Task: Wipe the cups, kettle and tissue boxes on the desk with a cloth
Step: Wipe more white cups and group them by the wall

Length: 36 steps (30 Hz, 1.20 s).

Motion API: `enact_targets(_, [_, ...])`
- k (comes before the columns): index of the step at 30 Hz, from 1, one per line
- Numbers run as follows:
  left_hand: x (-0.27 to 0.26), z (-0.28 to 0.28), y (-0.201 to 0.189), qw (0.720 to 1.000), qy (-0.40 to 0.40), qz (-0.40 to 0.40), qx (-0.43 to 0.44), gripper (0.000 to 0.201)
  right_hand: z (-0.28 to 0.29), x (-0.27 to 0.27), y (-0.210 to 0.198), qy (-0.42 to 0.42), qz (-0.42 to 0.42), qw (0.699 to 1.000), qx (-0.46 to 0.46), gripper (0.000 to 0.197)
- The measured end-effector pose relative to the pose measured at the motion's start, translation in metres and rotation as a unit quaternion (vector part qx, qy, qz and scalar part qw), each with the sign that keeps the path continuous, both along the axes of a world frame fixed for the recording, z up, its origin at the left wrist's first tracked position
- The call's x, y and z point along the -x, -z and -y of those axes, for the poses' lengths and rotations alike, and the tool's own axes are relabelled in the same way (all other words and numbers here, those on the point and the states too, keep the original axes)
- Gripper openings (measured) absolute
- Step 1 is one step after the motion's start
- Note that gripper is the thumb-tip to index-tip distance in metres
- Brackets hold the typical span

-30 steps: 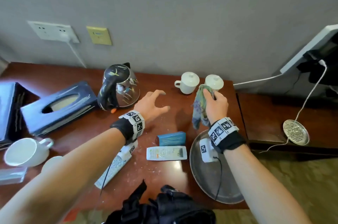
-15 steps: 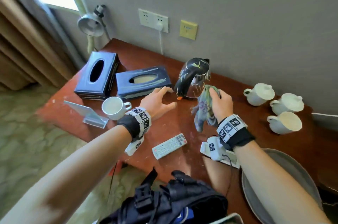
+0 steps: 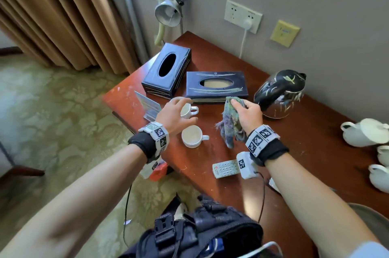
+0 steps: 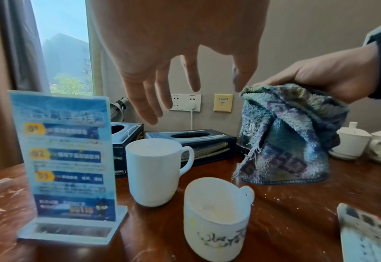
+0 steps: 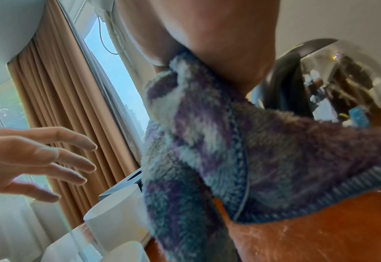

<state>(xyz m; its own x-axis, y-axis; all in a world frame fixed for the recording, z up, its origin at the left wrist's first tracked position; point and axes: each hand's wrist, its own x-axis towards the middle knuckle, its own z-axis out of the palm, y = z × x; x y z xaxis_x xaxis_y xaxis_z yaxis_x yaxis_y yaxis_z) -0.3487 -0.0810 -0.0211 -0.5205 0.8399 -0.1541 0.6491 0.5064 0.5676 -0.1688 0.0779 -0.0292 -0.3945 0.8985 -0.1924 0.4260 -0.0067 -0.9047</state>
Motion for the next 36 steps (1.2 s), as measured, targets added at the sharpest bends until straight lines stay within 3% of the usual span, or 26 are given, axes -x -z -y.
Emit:
enact_targets(6, [0.010,-0.025,0.010,0.997,0.021,-0.048,0.061,0.073,0.005,0.019,0.016,-0.017,0.022,0.999,0.017,0.018])
enact_targets(10, [0.017,-0.051,0.022,0.978,0.057,-0.135,0.148,0.076,0.000,0.017,0.023,-0.005,0.035,0.999,0.032,0.033])
enact_targets(12, [0.021,-0.061,0.029,0.969,0.052,-0.158,0.184,0.074,-0.003,0.015,0.023,-0.002,0.047,0.999,0.027,0.031])
enact_targets(18, [0.023,-0.080,0.037,0.949,0.033,-0.131,0.285,0.063,-0.014,0.005,0.023,0.008,0.066,0.998,0.016,0.018])
enact_targets(20, [0.023,-0.083,0.039,0.947,0.036,-0.129,0.292,0.059,-0.017,0.002,0.024,0.012,0.072,0.997,0.015,0.018])
enact_targets(24, [0.025,-0.086,0.040,0.948,0.026,-0.126,0.292,0.059,-0.022,-0.003,0.026,0.034,0.092,0.995,0.019,0.041])
enact_targets(36, [-0.002,-0.092,0.026,0.943,0.063,-0.168,0.282,0.055,-0.031,-0.035,0.017,0.055,0.084,0.994,0.034,0.039])
